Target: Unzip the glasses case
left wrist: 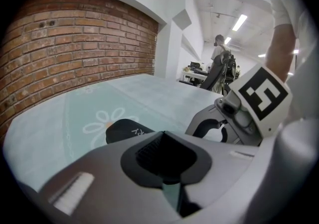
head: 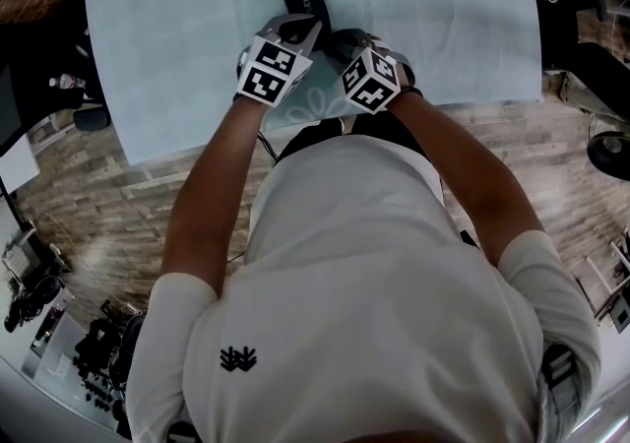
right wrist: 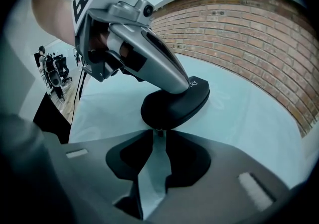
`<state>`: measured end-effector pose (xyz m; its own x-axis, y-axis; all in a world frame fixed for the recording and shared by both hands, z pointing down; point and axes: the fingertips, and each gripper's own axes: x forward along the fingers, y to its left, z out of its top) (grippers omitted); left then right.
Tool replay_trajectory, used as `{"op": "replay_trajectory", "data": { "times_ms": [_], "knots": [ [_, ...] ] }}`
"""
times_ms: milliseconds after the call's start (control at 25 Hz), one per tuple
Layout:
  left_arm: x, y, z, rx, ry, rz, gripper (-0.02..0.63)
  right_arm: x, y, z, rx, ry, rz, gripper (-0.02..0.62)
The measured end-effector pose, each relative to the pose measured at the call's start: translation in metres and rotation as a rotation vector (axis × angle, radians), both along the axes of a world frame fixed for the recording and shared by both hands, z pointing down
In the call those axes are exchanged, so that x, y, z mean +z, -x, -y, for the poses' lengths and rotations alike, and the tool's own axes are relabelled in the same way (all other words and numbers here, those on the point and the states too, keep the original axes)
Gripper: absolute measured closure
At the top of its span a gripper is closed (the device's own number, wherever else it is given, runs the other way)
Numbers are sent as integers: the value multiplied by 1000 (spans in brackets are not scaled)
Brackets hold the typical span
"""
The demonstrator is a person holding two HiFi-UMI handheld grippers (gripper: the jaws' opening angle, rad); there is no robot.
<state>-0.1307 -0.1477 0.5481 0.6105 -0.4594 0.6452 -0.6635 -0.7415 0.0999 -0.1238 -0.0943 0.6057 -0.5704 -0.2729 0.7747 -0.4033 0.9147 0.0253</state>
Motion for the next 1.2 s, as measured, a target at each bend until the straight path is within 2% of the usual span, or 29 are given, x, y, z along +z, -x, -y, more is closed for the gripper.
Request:
{"op": "replay_trajectory", "data": {
  "times_ms": [120, 240, 1200],
  "knots": [
    [7, 3, -1, -6, -11, 3, 551, 1, -3, -2, 3, -20, -6, 532],
    [7, 3, 0, -12, -10, -1, 551, 1, -7, 0, 7, -18, -3, 566],
    [6, 2, 1, -31, 1, -18, 551, -4, -13, -2, -10, -10, 24, 568]
  ]
}}
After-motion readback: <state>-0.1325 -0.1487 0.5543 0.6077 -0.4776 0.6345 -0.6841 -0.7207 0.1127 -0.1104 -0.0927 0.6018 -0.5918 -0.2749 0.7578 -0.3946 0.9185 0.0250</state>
